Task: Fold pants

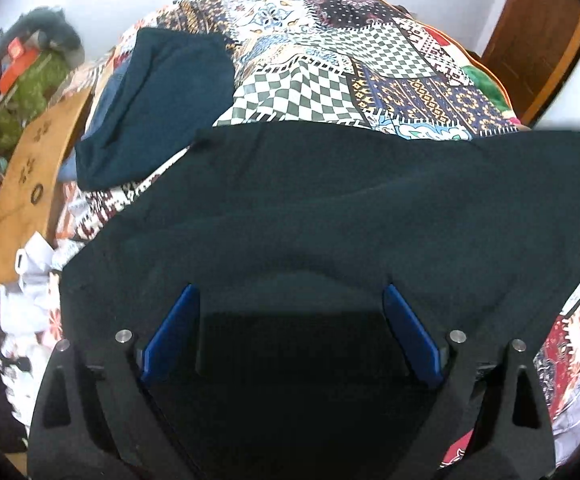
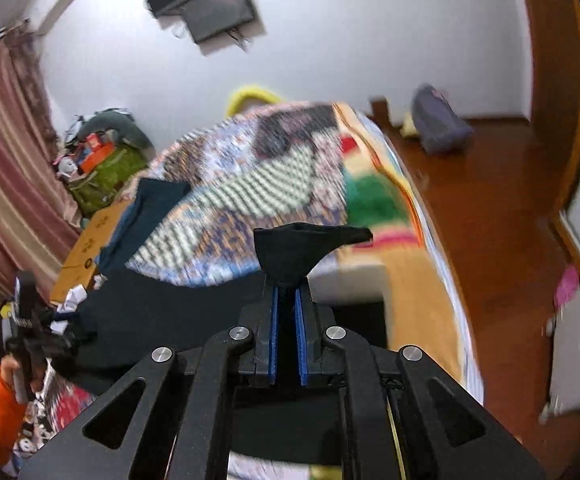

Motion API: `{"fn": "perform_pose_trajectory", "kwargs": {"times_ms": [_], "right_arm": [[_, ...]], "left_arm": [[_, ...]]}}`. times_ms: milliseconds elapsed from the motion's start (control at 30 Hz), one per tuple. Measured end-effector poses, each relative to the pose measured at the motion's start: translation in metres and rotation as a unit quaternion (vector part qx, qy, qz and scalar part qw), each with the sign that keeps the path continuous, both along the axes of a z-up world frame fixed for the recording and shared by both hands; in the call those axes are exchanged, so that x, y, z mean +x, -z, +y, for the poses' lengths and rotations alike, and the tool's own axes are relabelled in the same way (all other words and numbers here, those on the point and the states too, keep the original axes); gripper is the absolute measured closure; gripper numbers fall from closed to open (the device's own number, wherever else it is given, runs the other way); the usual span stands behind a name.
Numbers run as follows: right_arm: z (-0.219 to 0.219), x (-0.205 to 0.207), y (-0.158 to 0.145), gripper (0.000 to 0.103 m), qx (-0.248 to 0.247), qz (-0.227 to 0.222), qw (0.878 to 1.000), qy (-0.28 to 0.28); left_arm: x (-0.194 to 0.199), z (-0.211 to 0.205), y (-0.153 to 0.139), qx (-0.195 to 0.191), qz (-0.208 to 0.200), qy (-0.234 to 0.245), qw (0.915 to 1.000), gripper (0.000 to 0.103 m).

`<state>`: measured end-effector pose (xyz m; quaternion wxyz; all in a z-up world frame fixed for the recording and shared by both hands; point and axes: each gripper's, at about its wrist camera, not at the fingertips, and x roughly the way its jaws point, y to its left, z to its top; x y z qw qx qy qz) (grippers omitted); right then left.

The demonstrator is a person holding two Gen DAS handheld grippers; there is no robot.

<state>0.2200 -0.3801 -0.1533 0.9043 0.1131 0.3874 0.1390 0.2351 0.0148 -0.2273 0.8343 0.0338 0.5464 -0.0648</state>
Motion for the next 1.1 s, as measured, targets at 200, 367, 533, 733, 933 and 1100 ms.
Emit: {"fn": "perform_pose_trajectory", "kwargs": {"times_ms": [200,367,533,733,933,1100], "right_arm": [[-0.018,-0.035,0.049,0.098,0.032,0.051,0.998,0.037],[-0.031,-0.055,0.079,0.098,0.039,0.095,0.992,0.072],[-0.037,-0.069,0.071,0.097,0.008,0.097,0.99,0.101],[-0.007,-0.064,0.03,0.095,-0.07,0.039,0.994,0.068],[0.061,-0.039,-0.002,0.065,-0.096,-0.026,0.995,-0.01],[0.127,-0.006,-0.01,0.061,-0.092,-0.049,0.99,-0.091]], "left_arm": [[-0.004,0.003,0.001,-0.007,-0.007,-0.008,0.9999,0.005],[-0.006,0.008,0.003,-0.02,-0.011,-0.016,0.9996,0.003],[-0.009,0.015,0.002,-0.024,-0.02,-0.026,0.9992,0.003],[-0.018,0.045,-0.013,-0.018,-0.055,-0.057,0.9967,0.003],[-0.025,0.103,-0.035,-0.019,-0.089,-0.111,0.9897,0.003],[-0.026,0.171,-0.036,-0.014,-0.089,-0.178,0.9799,0.003]]}}
